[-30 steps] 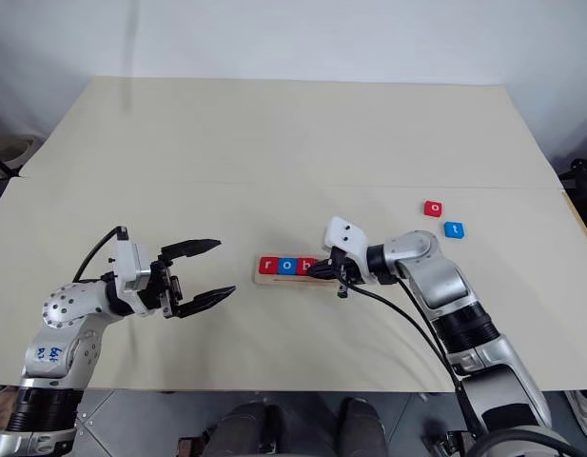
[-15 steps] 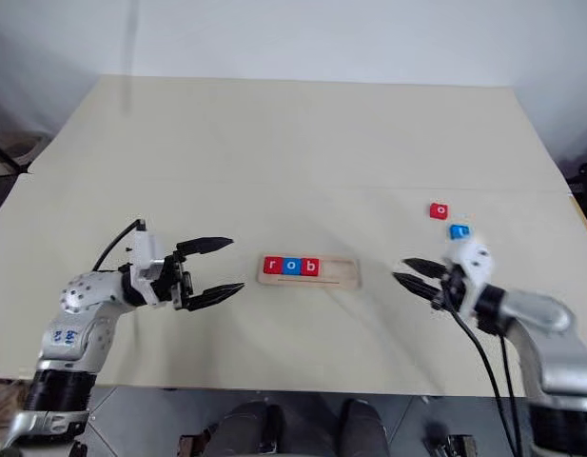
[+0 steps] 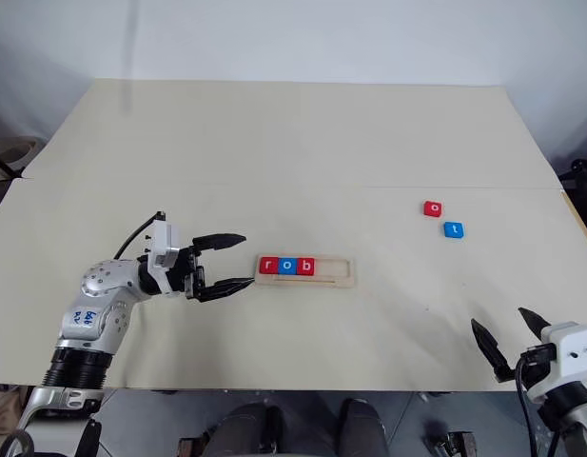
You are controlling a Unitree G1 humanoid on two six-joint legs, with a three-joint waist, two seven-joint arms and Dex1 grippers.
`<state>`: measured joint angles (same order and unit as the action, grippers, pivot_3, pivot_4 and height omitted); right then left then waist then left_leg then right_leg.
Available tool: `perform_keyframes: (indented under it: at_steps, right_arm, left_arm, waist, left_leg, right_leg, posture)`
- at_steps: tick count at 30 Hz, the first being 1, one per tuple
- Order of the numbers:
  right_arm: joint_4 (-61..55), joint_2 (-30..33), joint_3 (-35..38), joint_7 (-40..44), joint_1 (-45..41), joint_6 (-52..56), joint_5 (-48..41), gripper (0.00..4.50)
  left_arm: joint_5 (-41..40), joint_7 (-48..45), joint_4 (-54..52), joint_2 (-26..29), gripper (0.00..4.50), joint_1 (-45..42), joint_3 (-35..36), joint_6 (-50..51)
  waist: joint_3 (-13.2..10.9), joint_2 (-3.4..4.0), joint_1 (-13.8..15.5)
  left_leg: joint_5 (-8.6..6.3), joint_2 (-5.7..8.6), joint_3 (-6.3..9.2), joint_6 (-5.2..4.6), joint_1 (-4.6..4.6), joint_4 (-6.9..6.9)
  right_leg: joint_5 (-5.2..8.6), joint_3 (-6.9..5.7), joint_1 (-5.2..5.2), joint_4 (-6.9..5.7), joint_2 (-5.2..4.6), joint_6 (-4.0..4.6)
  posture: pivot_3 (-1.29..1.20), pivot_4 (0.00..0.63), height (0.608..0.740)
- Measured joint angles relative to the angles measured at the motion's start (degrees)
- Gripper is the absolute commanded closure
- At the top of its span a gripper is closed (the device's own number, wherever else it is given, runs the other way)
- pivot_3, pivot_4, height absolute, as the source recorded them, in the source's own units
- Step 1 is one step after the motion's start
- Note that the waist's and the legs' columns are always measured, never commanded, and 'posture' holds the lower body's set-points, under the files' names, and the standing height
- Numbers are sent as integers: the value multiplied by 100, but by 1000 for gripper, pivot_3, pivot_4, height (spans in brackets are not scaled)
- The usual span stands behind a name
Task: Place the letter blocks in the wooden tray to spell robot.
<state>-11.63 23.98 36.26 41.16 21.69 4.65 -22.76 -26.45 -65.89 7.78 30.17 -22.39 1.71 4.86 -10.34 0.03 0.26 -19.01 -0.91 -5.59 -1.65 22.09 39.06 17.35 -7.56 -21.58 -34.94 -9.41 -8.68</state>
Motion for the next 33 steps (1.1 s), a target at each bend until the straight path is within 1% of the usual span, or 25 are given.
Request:
perform_keyframes:
  at_steps: [5, 8, 10, 13, 16, 20, 24, 30, 33]
  right_arm:
    - [71, 151, -273, -100, -627, -9, -20, 34]
    - [108, 432, -426, -300, -1394, 548, -260, 34]
    - [199, 778, -589, -403, -1888, 1054, -326, 34]
    - [566, 1307, -987, -616, -2625, 1942, -236, 34]
    - [1036, 1506, -1379, -825, -3455, 2669, -134, 34]
    - [1437, 1581, -1857, -1073, -4199, 3269, 81, 34]
    - [1525, 1584, -2055, -1172, -4525, 3581, 174, 34]
    - [1523, 1586, -2209, -1208, -4772, 3925, 207, 34]
    - [1773, 1515, -2364, -1406, -5252, 4047, 320, 34]
  left_arm:
    - [50, 30, -13, -17, 0, 7, 4, -111]
    - [85, 103, -46, -36, 0, 10, 20, -247]
    - [106, 172, -81, -57, 0, 22, 35, -319]
    - [109, 238, -146, -47, 0, 106, 70, -375]
    - [120, 285, -271, -42, 0, 263, 80, -420]
    - [126, 378, -297, -52, 0, 322, 66, -455]
    - [126, 462, -321, -91, 0, 360, 66, -523]
    - [141, 538, -341, -153, 0, 388, 63, -599]
    - [154, 565, -364, -205, 0, 420, 61, -631]
  waist:
    - [0, 1, -36]
    - [0, 1, -36]
    - [-1, 2, -34]
    - [-1, 1, -15]
    - [-1, 2, -33]
    - [-1, 2, -18]
    - [-1, 2, -16]
    - [-1, 2, -34]
    - [-1, 2, -47]
  left_leg:
    - [1, -1, 3, 1, 0, 0]
    - [1, -5, 3, 1, 0, 3]
    - [1, -3, 4, 1, 0, 3]
    - [2, -3, 8, -1, 4, 4]
    - [2, 0, 4, -1, 5, 5]
    - [2, 2, 7, 0, 9, 5]
    - [2, 3, 7, -1, 12, 5]
    - [2, 3, 6, -1, 12, 5]
    - [2, 2, 5, 0, 10, 5]
  right_leg:
    - [1, -2, 0, -2, 0, 2]
    - [1, -1, 0, -5, -2, 2]
    - [1, -2, 0, -4, -2, 2]
    - [1, -6, 0, -4, -8, 1]
    - [1, -6, -1, -4, -7, 1]
    - [1, -11, -1, -3, -6, 1]
    - [1, -13, -1, 1, -7, 1]
    - [1, -14, -2, -1, -6, 1]
    - [1, -13, -3, -4, -5, 1]
  posture:
    - [0, 150, 740]
    - [0, 150, 740]
    - [0, 150, 740]
    - [0, 150, 740]
    - [0, 150, 740]
    - [0, 150, 740]
    - [0, 150, 740]
    - [0, 150, 740]
    - [0, 150, 740]
